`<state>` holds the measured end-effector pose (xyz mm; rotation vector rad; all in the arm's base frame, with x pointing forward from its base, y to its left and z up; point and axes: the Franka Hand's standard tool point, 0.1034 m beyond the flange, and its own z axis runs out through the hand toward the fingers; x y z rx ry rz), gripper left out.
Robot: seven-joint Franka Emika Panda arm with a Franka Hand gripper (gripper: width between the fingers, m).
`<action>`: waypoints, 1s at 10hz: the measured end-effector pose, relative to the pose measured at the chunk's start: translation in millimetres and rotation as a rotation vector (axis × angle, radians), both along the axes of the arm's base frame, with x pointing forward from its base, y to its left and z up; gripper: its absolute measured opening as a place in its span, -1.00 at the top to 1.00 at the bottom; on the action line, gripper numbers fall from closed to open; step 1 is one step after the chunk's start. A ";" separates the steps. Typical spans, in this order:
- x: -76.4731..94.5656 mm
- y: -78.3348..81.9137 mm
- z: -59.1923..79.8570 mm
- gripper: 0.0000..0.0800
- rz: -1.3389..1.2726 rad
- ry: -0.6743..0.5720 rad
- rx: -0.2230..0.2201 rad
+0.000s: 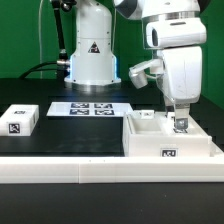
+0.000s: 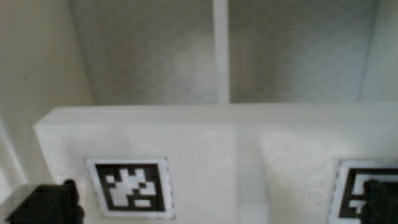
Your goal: Assemble cabinet
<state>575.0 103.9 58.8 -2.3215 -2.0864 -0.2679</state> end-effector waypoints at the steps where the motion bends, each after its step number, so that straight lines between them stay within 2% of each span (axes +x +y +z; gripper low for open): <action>1: -1.3 0.9 1.2 -0.99 -0.004 -0.003 0.001; 5: -21.5 3.3 22.2 -0.99 -0.016 -0.011 -0.013; 6: -31.1 2.5 25.4 -0.99 -0.019 -0.009 -0.017; 7: -39.5 -0.9 25.8 -0.99 -0.020 -0.001 -0.024; 10: -38.0 -0.9 23.9 -0.99 -0.020 0.000 -0.023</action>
Offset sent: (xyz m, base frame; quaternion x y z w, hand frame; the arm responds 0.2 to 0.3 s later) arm -0.0281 0.0005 0.0259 0.0134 -0.0135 0.0114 0.9998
